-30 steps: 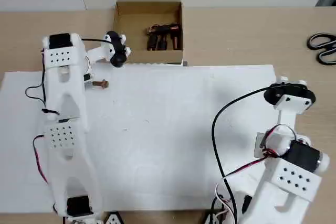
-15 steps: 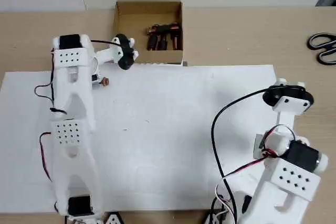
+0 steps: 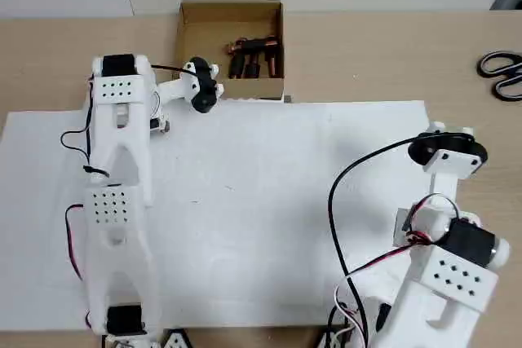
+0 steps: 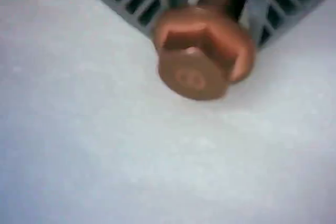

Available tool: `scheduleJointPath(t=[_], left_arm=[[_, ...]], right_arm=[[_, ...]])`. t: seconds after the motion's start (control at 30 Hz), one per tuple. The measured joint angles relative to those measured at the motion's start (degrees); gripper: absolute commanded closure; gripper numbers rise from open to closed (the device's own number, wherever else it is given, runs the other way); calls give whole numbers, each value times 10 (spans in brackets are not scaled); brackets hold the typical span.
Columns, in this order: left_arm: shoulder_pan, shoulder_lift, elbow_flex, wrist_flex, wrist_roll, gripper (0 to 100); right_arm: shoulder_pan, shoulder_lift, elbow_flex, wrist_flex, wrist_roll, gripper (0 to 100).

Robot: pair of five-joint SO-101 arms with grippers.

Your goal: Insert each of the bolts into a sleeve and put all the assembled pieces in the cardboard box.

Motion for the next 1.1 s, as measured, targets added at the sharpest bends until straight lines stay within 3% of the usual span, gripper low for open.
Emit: scheduleJointPath(t=[0.43, 0.7, 1.1], left_arm=[[3, -12, 26, 1, 7, 994], [6, -132, 92, 0, 57, 994], [23, -398, 246, 1, 309, 994]], right_arm=[[0, 0, 0, 0, 0, 995], [0, 0, -53, 3, 2, 995], [-62, 0, -171, 120, 11, 992]])
